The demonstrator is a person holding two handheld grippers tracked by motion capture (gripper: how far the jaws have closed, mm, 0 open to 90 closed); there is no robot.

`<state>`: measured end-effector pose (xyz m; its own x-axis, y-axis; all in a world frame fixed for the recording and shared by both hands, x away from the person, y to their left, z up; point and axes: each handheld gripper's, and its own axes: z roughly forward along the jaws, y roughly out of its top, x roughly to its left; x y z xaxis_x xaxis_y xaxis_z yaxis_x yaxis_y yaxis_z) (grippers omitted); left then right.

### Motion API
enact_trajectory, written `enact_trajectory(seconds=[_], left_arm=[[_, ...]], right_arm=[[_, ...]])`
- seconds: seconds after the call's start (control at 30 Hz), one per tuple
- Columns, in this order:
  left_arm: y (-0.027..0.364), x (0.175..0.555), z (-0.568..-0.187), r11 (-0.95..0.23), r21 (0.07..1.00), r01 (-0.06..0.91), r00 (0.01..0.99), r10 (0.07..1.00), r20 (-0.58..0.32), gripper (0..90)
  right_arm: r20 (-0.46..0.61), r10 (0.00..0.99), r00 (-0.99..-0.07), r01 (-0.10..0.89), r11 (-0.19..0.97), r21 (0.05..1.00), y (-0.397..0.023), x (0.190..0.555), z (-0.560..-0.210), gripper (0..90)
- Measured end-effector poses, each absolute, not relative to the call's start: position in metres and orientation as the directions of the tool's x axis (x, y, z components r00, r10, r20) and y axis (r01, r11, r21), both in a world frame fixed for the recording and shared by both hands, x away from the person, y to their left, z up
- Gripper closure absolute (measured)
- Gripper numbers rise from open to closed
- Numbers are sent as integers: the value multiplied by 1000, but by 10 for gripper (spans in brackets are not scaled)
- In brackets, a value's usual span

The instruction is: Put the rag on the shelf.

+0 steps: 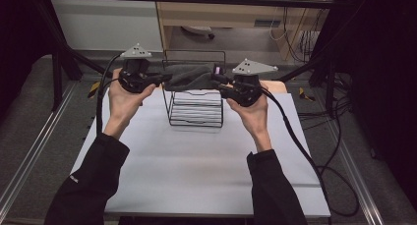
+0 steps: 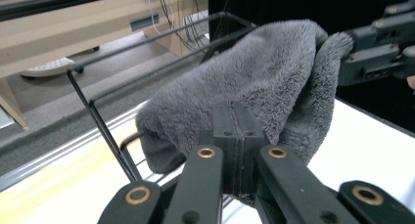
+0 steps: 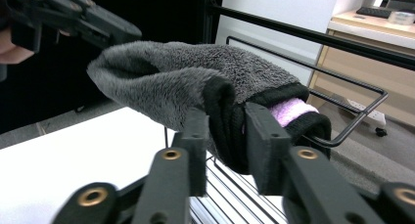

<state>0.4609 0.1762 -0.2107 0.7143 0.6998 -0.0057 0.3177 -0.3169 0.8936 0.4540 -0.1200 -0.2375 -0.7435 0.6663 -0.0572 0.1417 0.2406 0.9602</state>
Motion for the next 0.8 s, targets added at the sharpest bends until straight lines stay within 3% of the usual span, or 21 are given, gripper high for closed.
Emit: enact_trajectory(seconds=[0.27, 0.37, 0.43, 0.57, 0.63, 0.8], left_arm=[[175, 458, -224, -357, 879, 315, 732, 681, 14, 900], [173, 458, -230, -375, 873, 313, 738, 674, 26, 900], [172, 458, -233, -391, 865, 314, 738, 674, 37, 900], [172, 459, -240, -399, 861, 316, 737, 674, 42, 900], [171, 459, -243, -401, 861, 312, 737, 674, 47, 900], [169, 462, -252, -402, 858, 319, 731, 681, 47, 900]], right_arm=[[-9, 663, -748, 152, 185, 971, -124, 453, -232, 393], [4, 672, -740, 143, 151, 978, -125, 453, -227, 362], [15, 675, -737, 149, 141, 979, -124, 453, -224, 429], [30, 652, -757, 179, 163, 970, -119, 455, -224, 744], [55, 640, -766, 217, 177, 960, -117, 458, -228, 826], [45, 665, -746, 281, 252, 926, -111, 465, -242, 900]])
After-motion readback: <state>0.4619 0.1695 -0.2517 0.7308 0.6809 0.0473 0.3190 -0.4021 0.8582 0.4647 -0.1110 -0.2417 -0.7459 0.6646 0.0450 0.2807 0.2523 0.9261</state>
